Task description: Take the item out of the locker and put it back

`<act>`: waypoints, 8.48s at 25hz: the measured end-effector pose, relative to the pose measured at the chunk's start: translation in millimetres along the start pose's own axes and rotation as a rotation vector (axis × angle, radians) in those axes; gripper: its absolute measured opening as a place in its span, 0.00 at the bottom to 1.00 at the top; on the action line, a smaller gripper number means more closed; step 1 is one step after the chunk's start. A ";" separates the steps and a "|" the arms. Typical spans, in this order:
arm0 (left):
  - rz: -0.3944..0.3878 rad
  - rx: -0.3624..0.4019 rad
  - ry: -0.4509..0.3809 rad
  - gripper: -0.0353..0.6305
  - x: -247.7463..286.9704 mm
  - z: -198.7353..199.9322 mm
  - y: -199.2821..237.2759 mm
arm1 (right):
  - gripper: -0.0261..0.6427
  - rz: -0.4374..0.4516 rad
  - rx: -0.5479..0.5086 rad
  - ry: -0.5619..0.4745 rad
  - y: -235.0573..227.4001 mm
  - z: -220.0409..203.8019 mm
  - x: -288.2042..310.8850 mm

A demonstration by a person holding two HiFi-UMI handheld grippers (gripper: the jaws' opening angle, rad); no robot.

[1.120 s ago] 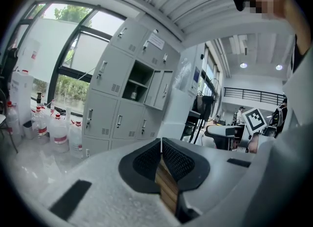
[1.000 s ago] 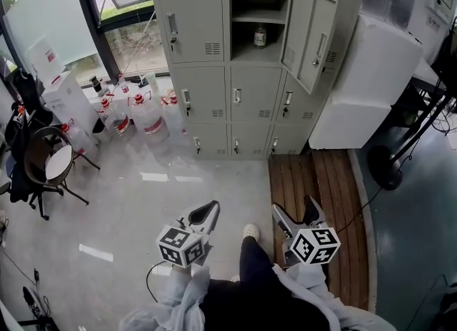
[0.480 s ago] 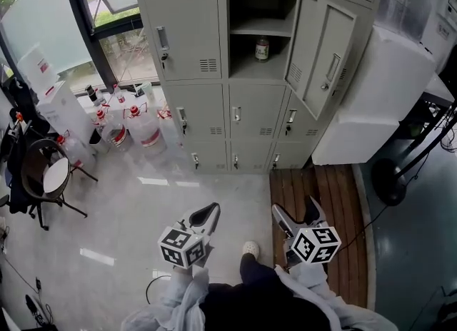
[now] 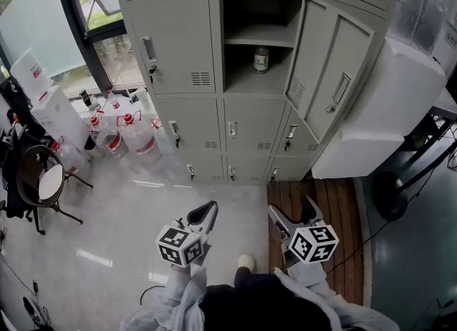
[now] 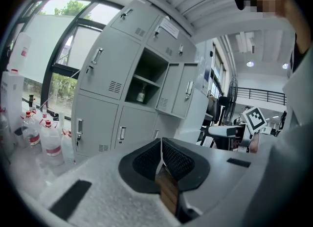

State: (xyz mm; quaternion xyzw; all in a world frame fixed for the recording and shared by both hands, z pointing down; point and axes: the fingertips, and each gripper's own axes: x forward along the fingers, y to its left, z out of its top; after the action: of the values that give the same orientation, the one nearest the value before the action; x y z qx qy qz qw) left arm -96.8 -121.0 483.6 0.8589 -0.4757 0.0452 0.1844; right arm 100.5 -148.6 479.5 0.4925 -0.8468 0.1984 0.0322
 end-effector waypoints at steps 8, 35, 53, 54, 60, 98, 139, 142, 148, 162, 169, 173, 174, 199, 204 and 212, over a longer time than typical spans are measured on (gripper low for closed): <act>0.049 0.007 -0.020 0.08 28.2 7.0 22.6 | 0.71 0.059 -0.028 0.011 -17.0 10.3 41.4; -0.007 0.050 -0.126 0.08 186.8 133.6 121.8 | 0.71 0.117 -0.076 -0.056 -46.5 119.4 227.1; -0.064 0.102 -0.214 0.08 267.2 223.4 195.3 | 0.71 0.010 -0.173 -0.167 -82.3 238.1 378.6; -0.072 0.104 -0.217 0.08 269.6 225.4 196.4 | 0.71 -0.004 -0.178 -0.171 -86.0 244.4 386.2; -0.105 0.119 -0.240 0.08 279.4 232.6 202.0 | 0.71 -0.093 -0.226 -0.195 -109.5 274.7 429.9; -0.063 0.078 -0.246 0.08 263.9 218.4 205.0 | 0.50 0.074 0.087 -0.005 -114.9 264.3 495.2; -0.014 0.046 -0.190 0.08 187.3 169.3 129.4 | 0.50 0.387 0.362 0.206 -21.0 170.2 352.4; -0.011 0.054 -0.186 0.08 181.0 169.1 125.1 | 0.50 0.392 0.339 0.189 -19.0 178.8 340.7; -0.006 0.064 -0.196 0.08 173.3 171.4 119.6 | 0.50 0.363 0.139 0.119 -14.6 215.3 321.5; -0.011 0.102 -0.244 0.08 171.1 194.3 117.6 | 0.50 0.419 -0.074 -0.019 18.8 334.8 329.5; 0.003 0.114 -0.264 0.08 167.8 203.7 125.9 | 0.50 0.434 -0.045 -0.044 24.5 386.2 361.8; 0.013 0.122 -0.273 0.08 167.1 210.3 134.3 | 0.50 0.435 -0.047 -0.056 27.1 402.7 374.8; 0.013 0.125 -0.275 0.08 167.5 212.2 136.0 | 0.50 0.433 -0.049 -0.058 27.3 405.9 378.1; 0.003 0.152 -0.314 0.08 209.2 255.0 180.6 | 0.50 0.349 -0.307 0.038 25.1 446.0 500.6; 0.017 0.142 -0.306 0.08 211.5 252.4 186.3 | 0.50 0.334 -0.377 0.020 26.1 441.1 507.1; 0.013 0.147 -0.295 0.07 211.8 246.7 177.8 | 0.50 0.316 -0.394 -0.040 27.3 441.7 503.0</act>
State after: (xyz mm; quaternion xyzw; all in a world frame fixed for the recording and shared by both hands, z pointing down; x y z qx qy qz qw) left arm -154.1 -464.6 357.0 0.8643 -0.4985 -0.0457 0.0491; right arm -118.4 -712.2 190.9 0.3418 -0.9361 0.0223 0.0795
